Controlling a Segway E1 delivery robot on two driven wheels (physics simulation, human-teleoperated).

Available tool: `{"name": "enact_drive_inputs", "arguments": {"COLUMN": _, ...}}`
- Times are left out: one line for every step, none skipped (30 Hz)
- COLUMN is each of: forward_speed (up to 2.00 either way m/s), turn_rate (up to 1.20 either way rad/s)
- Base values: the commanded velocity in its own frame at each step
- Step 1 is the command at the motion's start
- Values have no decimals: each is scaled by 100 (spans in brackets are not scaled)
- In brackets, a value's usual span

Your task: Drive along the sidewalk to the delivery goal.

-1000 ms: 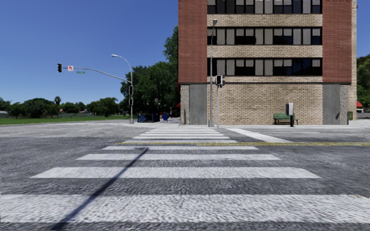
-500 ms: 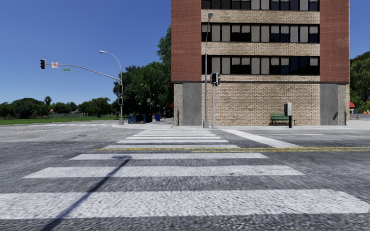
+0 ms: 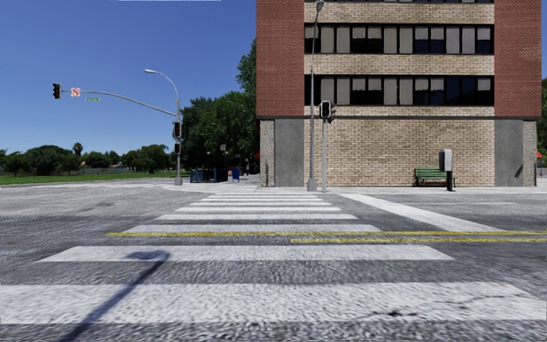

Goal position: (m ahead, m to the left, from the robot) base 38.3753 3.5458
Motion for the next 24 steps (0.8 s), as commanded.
{"name": "enact_drive_inputs", "arguments": {"forward_speed": 200, "turn_rate": 29}}
{"name": "enact_drive_inputs", "arguments": {"forward_speed": 200, "turn_rate": 29}}
{"name": "enact_drive_inputs", "arguments": {"forward_speed": 200, "turn_rate": 29}}
{"name": "enact_drive_inputs", "arguments": {"forward_speed": 200, "turn_rate": 29}}
{"name": "enact_drive_inputs", "arguments": {"forward_speed": 200, "turn_rate": 29}}
{"name": "enact_drive_inputs", "arguments": {"forward_speed": 200, "turn_rate": 29}}
{"name": "enact_drive_inputs", "arguments": {"forward_speed": 200, "turn_rate": 29}}
{"name": "enact_drive_inputs", "arguments": {"forward_speed": 200, "turn_rate": 29}}
{"name": "enact_drive_inputs", "arguments": {"forward_speed": 200, "turn_rate": 29}}
{"name": "enact_drive_inputs", "arguments": {"forward_speed": 200, "turn_rate": 29}}
{"name": "enact_drive_inputs", "arguments": {"forward_speed": 200, "turn_rate": 29}}
{"name": "enact_drive_inputs", "arguments": {"forward_speed": 200, "turn_rate": 29}}
{"name": "enact_drive_inputs", "arguments": {"forward_speed": 200, "turn_rate": 29}}
{"name": "enact_drive_inputs", "arguments": {"forward_speed": 200, "turn_rate": 20}}
{"name": "enact_drive_inputs", "arguments": {"forward_speed": 200, "turn_rate": 0}}
{"name": "enact_drive_inputs", "arguments": {"forward_speed": 200, "turn_rate": 0}}
{"name": "enact_drive_inputs", "arguments": {"forward_speed": 200, "turn_rate": 0}}
{"name": "enact_drive_inputs", "arguments": {"forward_speed": 200, "turn_rate": 0}}
{"name": "enact_drive_inputs", "arguments": {"forward_speed": 200, "turn_rate": 0}}
{"name": "enact_drive_inputs", "arguments": {"forward_speed": 200, "turn_rate": 0}}
{"name": "enact_drive_inputs", "arguments": {"forward_speed": 200, "turn_rate": 0}}
{"name": "enact_drive_inputs", "arguments": {"forward_speed": 200, "turn_rate": 0}}
{"name": "enact_drive_inputs", "arguments": {"forward_speed": 200, "turn_rate": 0}}
{"name": "enact_drive_inputs", "arguments": {"forward_speed": 200, "turn_rate": 0}}
